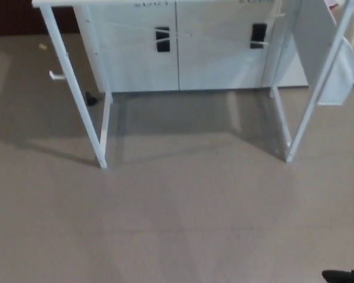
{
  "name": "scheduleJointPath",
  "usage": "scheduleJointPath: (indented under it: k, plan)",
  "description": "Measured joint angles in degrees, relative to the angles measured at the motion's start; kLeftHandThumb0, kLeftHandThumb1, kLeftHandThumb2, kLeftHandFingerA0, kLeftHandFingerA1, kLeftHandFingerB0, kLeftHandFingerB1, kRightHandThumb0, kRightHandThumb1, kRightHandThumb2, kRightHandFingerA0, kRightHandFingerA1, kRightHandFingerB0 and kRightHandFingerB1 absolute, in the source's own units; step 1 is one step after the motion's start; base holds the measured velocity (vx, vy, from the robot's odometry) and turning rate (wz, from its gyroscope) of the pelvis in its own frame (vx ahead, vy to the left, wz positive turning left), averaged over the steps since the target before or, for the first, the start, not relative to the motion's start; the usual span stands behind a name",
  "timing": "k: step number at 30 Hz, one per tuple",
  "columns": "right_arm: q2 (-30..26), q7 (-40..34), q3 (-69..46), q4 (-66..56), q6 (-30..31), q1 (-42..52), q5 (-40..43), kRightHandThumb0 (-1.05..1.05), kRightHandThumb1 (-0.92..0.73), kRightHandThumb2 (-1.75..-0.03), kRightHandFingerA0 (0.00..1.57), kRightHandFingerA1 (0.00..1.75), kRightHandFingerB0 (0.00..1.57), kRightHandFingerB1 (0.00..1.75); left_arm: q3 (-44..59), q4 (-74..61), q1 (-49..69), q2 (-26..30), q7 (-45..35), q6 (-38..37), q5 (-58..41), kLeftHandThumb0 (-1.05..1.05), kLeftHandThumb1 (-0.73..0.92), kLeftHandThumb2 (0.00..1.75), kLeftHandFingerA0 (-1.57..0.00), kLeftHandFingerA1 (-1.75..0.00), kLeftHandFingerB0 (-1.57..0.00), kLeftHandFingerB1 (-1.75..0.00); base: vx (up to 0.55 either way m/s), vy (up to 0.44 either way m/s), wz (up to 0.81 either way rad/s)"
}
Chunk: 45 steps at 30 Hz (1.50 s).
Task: The robot walks towards a desk on which an eraser is kept on the left hand side and a container is kept on the right hand side. The robot picks up the eraser using its left hand and places it in the container.
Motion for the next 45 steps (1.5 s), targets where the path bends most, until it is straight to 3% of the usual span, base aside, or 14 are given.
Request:
scheduleJointPath:
  k: [17, 34, 45]
  plan:
    - [0.4, -0.1, 1.7, -0.3, -0.3, 0.9, -0.9, -0.35, -0.60, -0.58, 0.53, 0.59, 0.35, 0.46, -1.7, 2.2, 0.1, 1.8, 2.4, -2.9, 2.4, -0.38, 0.63, 0.59, -0.45, -0.46, -0.42, -0.37, 0.33, 0.023, -0.05]
    - [0.2, -0.5, 2.2, 0.5, -0.7, 0.9, -2.0, -0.37, -0.61, -0.57, 0.48, 0.56, 0.35, 0.44, -4.1, 1.7, 2.0, 0.3, 4.5, -6.1, 4.4, -0.38, 0.61, 0.58, -0.49, -0.44, -0.46, -0.37, 0.23, -0.189, 0.03]
    - [0.9, -0.7, 2.5, 0.8, -1.1, 1.3, -2.1, -0.35, -0.61, -0.58, 0.51, 0.58, 0.35, 0.45, -4.6, 2.2, 1.2, 1.1, 5.1, -6.6, 5.2, -0.39, 0.61, 0.58, -0.49, -0.45, -0.45, -0.37, 0.14, 0.079, 0.04]
